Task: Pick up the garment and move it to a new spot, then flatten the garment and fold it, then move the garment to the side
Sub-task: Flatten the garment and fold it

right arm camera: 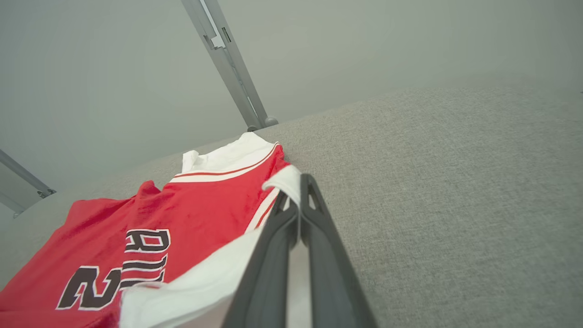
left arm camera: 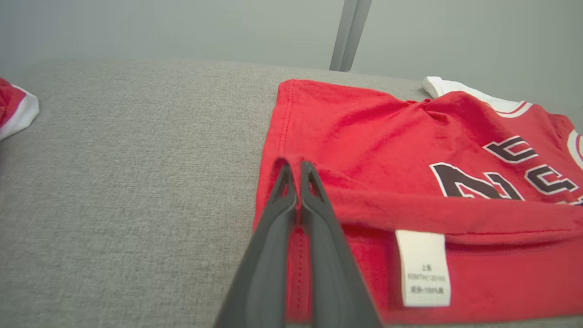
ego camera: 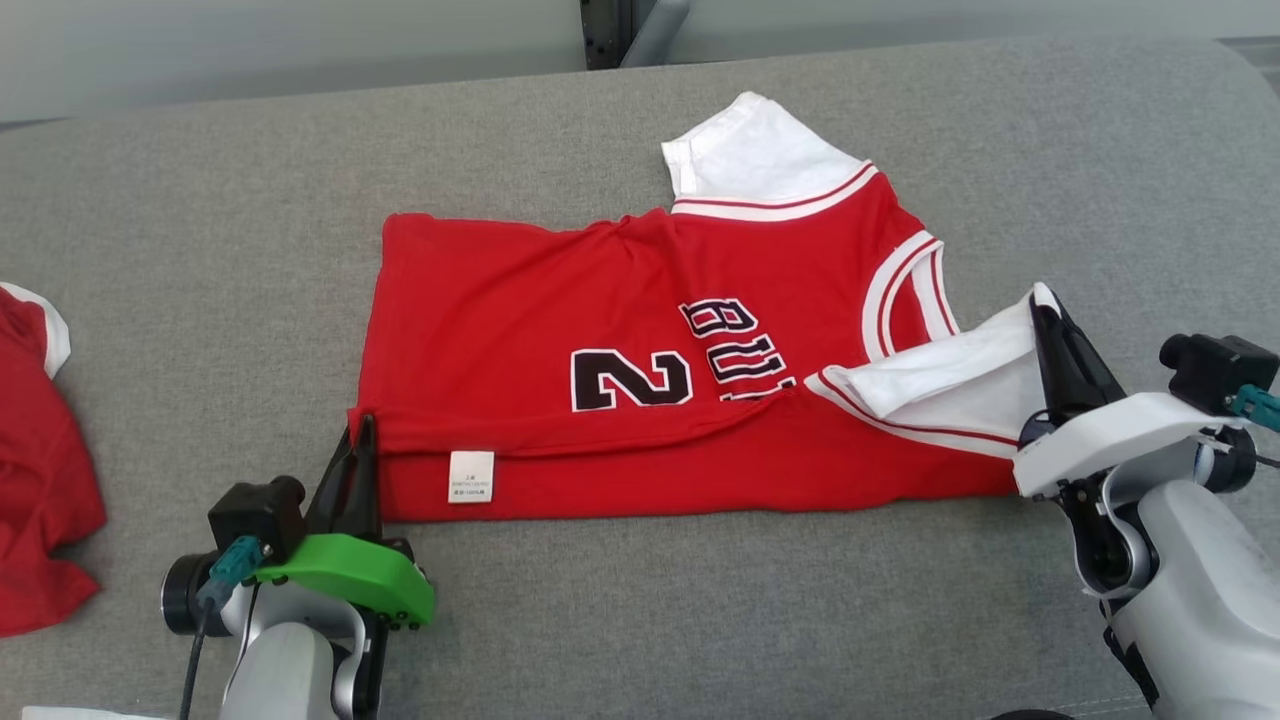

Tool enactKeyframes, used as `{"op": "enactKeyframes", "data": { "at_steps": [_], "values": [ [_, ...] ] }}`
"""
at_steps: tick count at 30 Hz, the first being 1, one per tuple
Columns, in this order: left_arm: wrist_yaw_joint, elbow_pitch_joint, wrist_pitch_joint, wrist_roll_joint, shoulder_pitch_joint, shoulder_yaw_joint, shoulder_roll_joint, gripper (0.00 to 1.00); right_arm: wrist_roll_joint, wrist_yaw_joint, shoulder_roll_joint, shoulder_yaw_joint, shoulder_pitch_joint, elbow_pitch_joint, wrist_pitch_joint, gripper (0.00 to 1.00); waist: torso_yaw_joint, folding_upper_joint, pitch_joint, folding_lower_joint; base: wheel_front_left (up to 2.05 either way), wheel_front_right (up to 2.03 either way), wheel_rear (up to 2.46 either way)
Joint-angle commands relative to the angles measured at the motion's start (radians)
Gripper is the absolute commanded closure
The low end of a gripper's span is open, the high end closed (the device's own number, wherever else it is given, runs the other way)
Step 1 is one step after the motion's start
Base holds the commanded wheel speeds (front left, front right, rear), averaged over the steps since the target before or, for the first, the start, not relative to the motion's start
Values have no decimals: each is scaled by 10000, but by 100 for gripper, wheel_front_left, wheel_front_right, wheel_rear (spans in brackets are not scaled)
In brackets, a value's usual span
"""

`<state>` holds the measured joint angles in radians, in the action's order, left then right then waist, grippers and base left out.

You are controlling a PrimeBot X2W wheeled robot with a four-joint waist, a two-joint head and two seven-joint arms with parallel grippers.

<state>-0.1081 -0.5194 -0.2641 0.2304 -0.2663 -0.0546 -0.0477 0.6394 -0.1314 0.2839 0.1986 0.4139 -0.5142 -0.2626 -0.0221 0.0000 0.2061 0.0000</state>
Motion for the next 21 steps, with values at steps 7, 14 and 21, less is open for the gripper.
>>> {"op": "enactKeyframes", "data": {
  "at_steps": [7, 14, 21],
  "values": [
    [202, -288, -1, -86, -706, -42, -53, 100, -169, 14, -97, -95, 697, -672, -30, 100, 22, 0, 682, 0, 0, 0, 0],
    [497, -344, -1, 24, -945, -5, -53, 100, -261, 14, -268, -200, 966, -712, -30, 100, -11, 0, 866, 0, 0, 0, 0],
    [464, -573, -1, 76, -1114, -212, -53, 36, -567, 14, -356, -432, 1156, -948, -29, 0, 3, 0, 957, 0, 0, 0, 0]
  ]
}}
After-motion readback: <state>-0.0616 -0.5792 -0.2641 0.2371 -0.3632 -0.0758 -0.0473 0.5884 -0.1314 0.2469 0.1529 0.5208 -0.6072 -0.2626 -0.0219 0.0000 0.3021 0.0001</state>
